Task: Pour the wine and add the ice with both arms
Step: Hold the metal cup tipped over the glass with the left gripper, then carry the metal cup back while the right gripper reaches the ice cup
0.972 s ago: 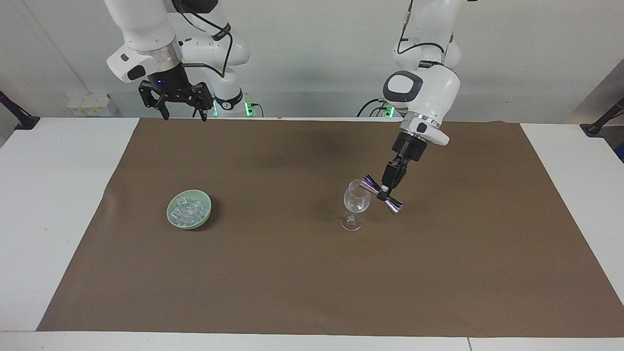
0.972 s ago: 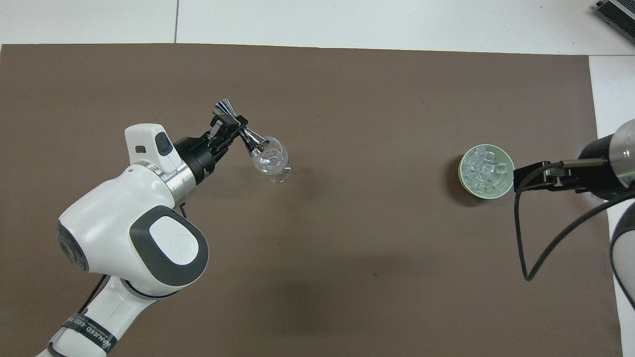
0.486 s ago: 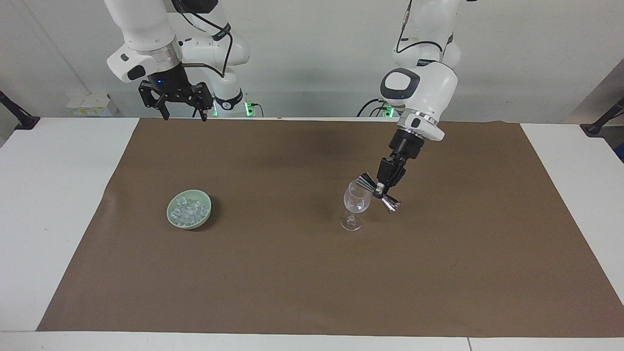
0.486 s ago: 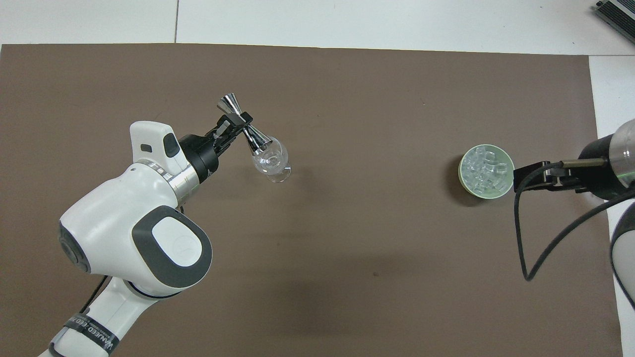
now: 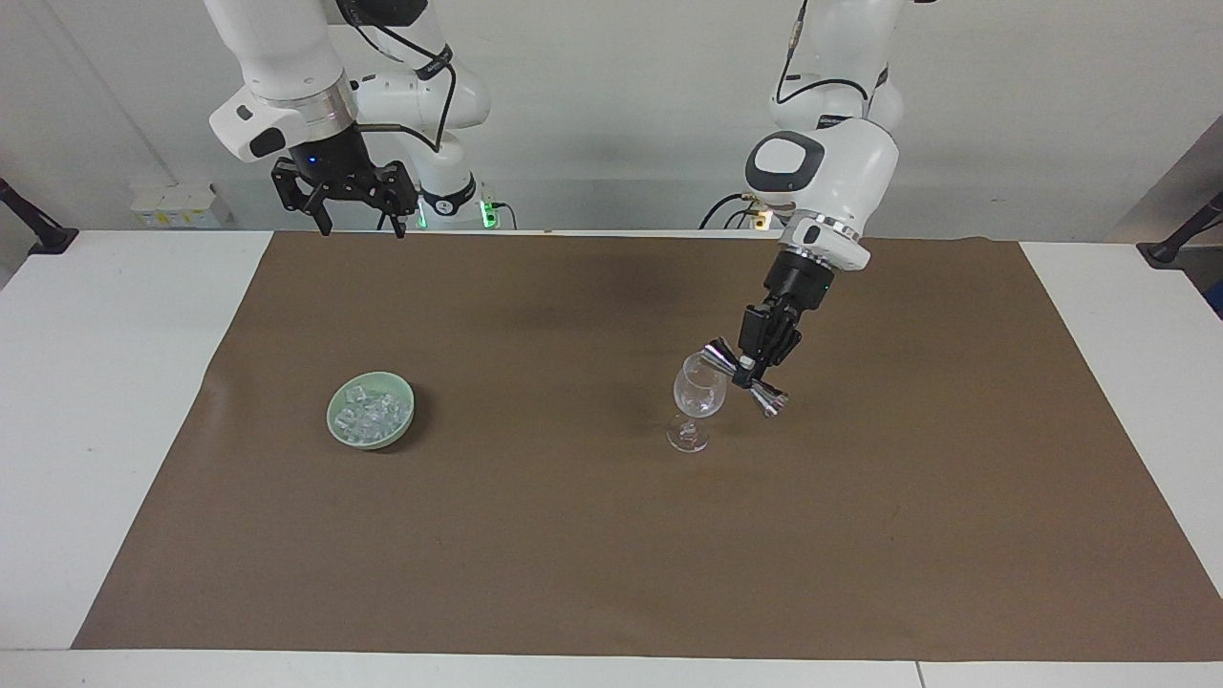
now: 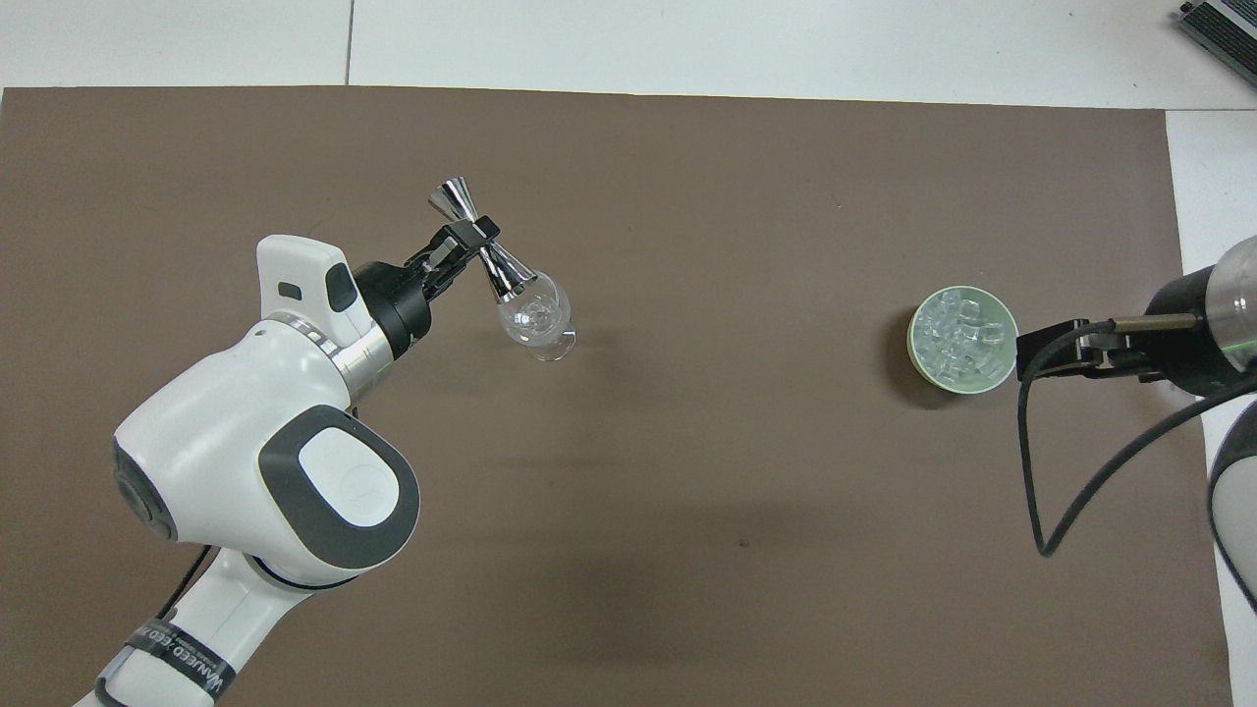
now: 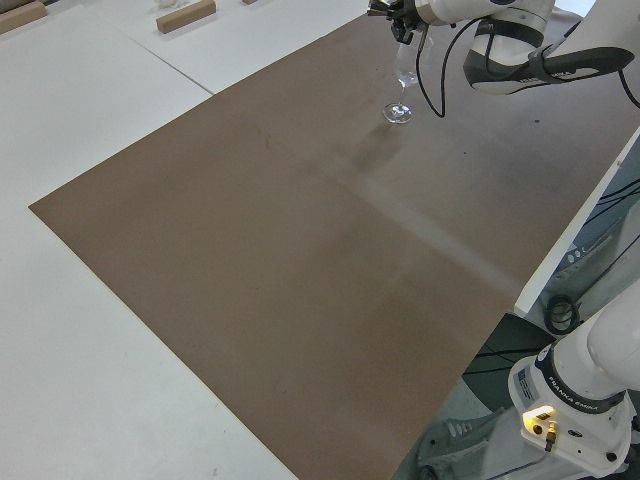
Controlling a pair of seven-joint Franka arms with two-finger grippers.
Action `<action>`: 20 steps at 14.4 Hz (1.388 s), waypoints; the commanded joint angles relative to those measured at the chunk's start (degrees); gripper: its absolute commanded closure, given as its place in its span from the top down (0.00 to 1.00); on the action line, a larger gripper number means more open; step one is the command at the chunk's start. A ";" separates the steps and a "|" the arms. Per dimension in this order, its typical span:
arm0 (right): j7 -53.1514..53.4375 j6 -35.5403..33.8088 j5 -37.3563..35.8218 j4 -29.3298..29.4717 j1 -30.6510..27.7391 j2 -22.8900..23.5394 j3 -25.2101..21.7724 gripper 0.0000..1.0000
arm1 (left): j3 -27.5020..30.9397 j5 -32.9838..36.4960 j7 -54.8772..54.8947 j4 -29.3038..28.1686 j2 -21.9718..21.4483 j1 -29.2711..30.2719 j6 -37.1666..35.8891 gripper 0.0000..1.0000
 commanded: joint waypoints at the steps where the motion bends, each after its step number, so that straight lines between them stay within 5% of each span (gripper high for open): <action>1: -1.51 0.78 1.01 -1.76 -0.17 -1.47 -0.15 1.00 | 0.70 0.10 0.97 0.91 0.77 -1.16 1.54 0.00; 13: -1.86 1.57 1.01 -1.67 -1.48 -1.38 -0.41 1.00 | 0.53 -0.43 -8.42 0.82 0.16 -1.07 -0.29 0.00; 20: -3.44 7.45 1.01 -2.90 -2.63 -1.38 -0.41 1.00 | 0.88 -0.87 -18.97 0.82 -3.27 7.61 -16.79 0.00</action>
